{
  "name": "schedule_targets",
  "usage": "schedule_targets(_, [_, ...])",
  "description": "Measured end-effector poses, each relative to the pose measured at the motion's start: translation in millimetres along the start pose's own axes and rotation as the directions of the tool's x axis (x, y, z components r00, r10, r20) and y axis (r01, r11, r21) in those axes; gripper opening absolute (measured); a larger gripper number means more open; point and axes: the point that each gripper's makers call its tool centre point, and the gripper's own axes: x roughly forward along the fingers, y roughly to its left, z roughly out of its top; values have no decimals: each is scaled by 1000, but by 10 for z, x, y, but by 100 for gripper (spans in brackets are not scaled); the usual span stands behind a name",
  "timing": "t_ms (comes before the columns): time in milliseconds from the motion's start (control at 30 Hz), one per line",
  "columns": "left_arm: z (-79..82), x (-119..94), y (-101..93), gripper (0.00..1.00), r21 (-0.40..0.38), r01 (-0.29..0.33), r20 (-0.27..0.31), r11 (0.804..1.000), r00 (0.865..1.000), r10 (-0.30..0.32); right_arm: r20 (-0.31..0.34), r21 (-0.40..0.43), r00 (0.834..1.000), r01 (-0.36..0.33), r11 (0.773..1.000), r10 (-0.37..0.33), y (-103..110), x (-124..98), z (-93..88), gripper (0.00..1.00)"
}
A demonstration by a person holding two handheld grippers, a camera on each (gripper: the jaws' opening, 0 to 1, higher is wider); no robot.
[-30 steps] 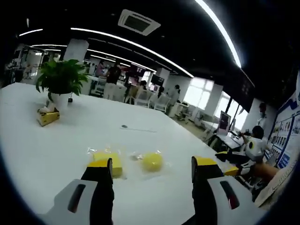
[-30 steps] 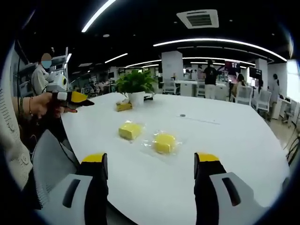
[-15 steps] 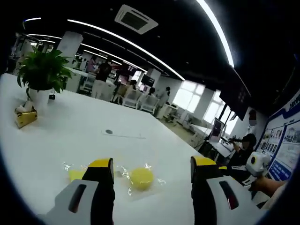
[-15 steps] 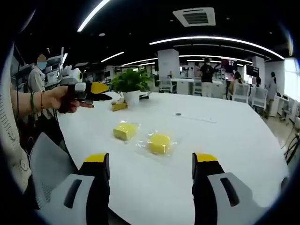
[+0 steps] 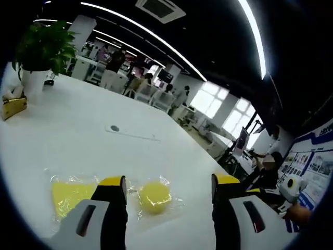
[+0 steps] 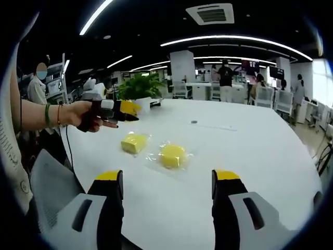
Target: Compare the silicone blocks by pressing each to a similar depth, holding the contact briefly, and releasing to observe deformation and rebound differences across the visible hardness samples.
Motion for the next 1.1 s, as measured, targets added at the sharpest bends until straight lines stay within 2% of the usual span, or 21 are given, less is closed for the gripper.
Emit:
schedule_targets(233, [-219,318,250,65,-116,-26,-56,993,998,20,-4,9,1000,0,1000,0,-34,57,-20,62])
schedule_targets(333, [-304,438,371,65,-181,-50,-70,982,997,38,-32,5,999,-3,1000,3,-33,102,-72,62])
schedule_targets(467, [-403,607,518,65,-282,-76,-82,956,995,55,-44,13,999,-7,1000,7,-29,124,-101,62])
schedule_targets(500, [-437,647,537,64,-325,-83,-94,942,994,55,-50,15,999,-7,1000,8,-32,129,-114,62])
schedule_targets(567, [-464,717,558,60,-356,-77,-99,931,994,44,-60,17,998,-5,1000,6,-47,133,-137,62])
schedule_targets(667, [-535,801,595,57,-355,-95,-125,930,991,54,-73,23,997,3,1000,-1,-79,135,-163,62])
schedule_targets(867, [-670,895,675,56,-352,-131,-168,927,983,75,-85,30,996,17,999,-14,-144,131,-178,61])
schedule_targets(1100, [-684,970,703,42,-358,-136,-164,924,983,81,-91,35,996,11,999,-7,-148,148,-192,60])
